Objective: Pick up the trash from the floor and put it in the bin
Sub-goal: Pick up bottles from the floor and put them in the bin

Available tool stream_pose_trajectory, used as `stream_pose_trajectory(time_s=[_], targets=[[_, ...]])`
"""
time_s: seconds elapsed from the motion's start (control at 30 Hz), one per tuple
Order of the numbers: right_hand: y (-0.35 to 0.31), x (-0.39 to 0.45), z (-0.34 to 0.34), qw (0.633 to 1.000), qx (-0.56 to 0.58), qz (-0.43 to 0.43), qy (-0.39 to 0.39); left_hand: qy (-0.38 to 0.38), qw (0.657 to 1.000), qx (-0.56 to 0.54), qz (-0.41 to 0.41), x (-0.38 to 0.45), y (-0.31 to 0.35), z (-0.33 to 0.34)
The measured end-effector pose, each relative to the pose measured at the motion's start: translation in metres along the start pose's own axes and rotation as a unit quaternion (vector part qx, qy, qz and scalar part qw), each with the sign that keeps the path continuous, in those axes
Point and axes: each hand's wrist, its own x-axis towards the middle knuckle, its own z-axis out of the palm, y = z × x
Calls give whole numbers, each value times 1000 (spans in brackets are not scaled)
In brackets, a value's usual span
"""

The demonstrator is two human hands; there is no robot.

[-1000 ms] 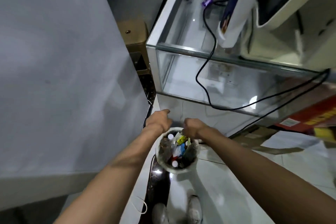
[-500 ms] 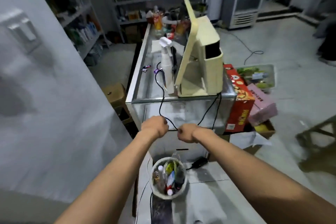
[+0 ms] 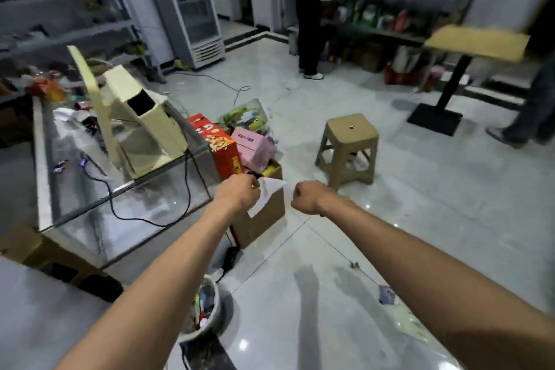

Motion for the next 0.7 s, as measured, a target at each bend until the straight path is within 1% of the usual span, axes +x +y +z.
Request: stream_pose_trajectory(time_s=[0.13, 0.27, 0.37, 0.53, 0.7], targets=[[98, -57, -4, 995, 64, 79, 19, -3, 997, 3, 75, -2, 101, 12], [191, -128, -13, 981, 92, 165, 52, -11, 987, -2, 160, -23, 212, 20], [254, -186, -24, 968, 109, 214, 76, -10, 975, 22, 221, -47, 292, 35], [339, -261, -26, 949, 125, 272, 95, -16, 954, 31, 297, -87, 400, 74], [398, -322, -6, 934, 135, 319, 88, -40, 941, 23, 335, -125, 473, 113]])
